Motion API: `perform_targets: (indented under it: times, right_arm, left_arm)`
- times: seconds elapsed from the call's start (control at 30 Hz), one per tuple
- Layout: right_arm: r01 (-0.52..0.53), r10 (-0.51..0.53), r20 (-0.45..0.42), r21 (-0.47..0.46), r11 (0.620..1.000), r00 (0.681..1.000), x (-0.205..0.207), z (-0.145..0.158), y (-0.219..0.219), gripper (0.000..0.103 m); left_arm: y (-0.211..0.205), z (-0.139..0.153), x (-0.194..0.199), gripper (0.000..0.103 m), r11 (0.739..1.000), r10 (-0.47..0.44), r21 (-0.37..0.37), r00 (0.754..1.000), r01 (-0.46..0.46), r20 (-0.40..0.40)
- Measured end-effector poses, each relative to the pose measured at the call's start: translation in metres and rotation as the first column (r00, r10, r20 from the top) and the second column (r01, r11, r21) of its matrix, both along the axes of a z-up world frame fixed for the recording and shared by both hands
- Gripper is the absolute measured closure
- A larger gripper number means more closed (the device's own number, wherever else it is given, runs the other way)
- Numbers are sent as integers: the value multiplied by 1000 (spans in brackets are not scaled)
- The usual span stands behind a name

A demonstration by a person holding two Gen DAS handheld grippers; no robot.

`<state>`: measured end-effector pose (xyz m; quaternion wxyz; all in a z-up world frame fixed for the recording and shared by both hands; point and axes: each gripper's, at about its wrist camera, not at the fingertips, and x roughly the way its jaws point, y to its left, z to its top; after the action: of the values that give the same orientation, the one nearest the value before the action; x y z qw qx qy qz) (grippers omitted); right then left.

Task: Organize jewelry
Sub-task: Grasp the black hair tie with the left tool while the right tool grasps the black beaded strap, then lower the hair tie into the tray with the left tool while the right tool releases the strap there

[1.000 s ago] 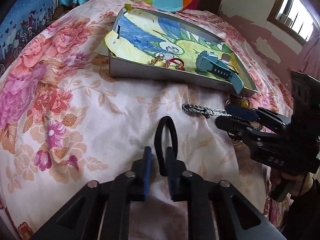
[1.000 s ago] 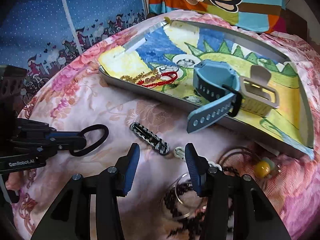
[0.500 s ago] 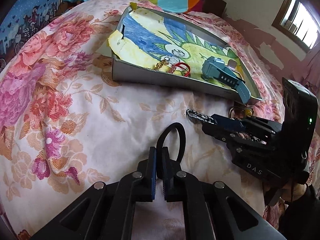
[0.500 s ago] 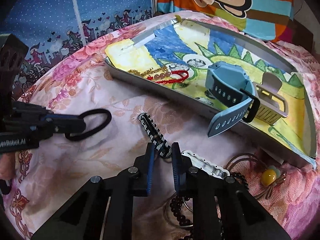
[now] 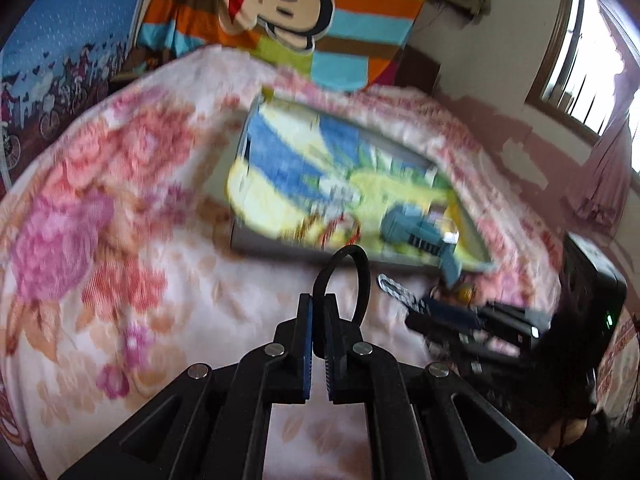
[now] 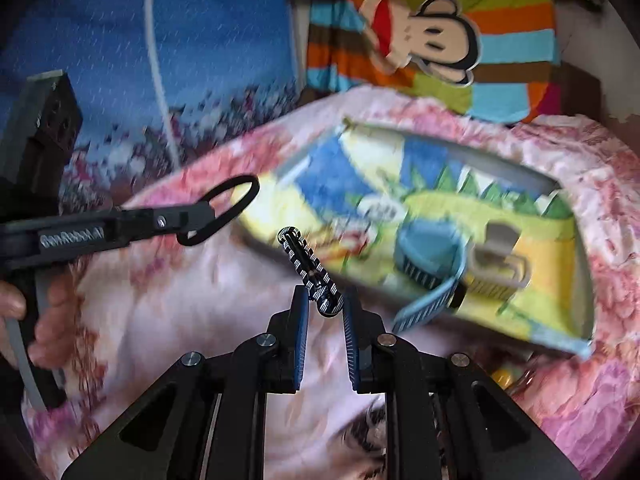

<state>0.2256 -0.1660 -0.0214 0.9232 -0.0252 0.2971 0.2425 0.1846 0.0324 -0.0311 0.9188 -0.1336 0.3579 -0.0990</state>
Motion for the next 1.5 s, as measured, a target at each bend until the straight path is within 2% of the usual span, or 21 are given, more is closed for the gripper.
perform_targets:
  times: [0.13,0.3,0.4,0.53,0.8,1.4,1.5]
  right_arm:
    - [73,-73,9,24,997,997,13,5,1,88]
    - [115,-116,-25,-20,993,993,28,-4,11,88]
    - [127,-129,-42,-50,991,991,34,-10,16,88]
    - [130,-133,-55,-65,989,990,39,-14,18,88]
    - [126,-131,-60,-83,989,990,39,-17,20,88]
    - [131,-136,-48,-109,985,989,35,-16,18,86]
    - [136,-139,-22,-106,985,990,29,-12,13,75]
  left_arm:
    - [2,16,15,98,999,37,-11,997,-37,69]
    - [5,18,44,98,996,82,-25,995,-80,60]
    - [4,19,56,98,995,101,3,993,-101,58]
    - [1,13,70,98,993,115,33,993,-116,26]
    - [6,-10,84,98,992,128,21,987,-127,-92]
    - [1,-15,86,98,993,119,31,984,-116,-130]
    - [1,-14,87,97,993,120,36,984,-117,-130]
